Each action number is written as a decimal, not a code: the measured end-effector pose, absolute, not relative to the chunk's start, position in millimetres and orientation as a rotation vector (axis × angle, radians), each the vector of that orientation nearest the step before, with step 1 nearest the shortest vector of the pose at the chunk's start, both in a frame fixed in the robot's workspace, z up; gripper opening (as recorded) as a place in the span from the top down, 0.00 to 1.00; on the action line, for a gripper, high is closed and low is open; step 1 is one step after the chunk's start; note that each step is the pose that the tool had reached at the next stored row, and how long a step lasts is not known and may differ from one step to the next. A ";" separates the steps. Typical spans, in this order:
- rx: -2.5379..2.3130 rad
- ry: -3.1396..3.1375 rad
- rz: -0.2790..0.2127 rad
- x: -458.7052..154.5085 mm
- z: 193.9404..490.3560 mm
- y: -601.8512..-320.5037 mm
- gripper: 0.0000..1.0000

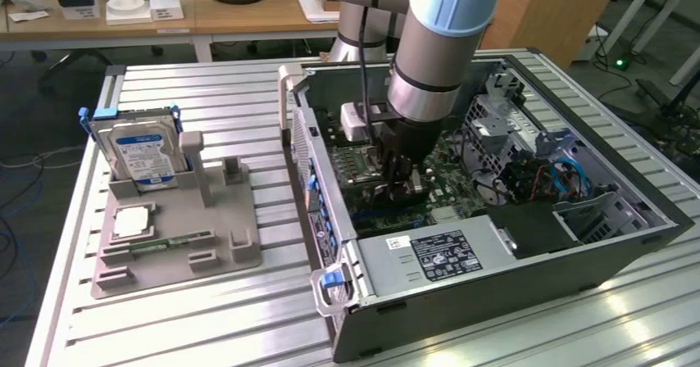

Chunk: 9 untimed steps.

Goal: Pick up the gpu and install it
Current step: 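Insert the gpu into the slot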

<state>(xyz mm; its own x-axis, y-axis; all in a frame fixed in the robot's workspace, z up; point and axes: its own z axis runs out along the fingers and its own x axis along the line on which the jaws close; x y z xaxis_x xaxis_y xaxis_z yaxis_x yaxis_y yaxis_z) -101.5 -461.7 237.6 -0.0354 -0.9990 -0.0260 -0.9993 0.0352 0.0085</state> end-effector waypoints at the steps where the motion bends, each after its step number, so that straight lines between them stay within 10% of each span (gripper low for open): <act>1: -2.172 2.251 0.039 -102.1 237.2 -461.6 0.73; 9: -2.173 2.252 0.039 -102.8 236.9 -461.6 0.73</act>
<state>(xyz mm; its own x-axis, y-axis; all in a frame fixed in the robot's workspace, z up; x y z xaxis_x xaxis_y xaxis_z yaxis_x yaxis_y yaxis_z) -102.8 -461.6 236.9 -0.0355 -0.9990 -0.0260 -0.9993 0.0353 0.0095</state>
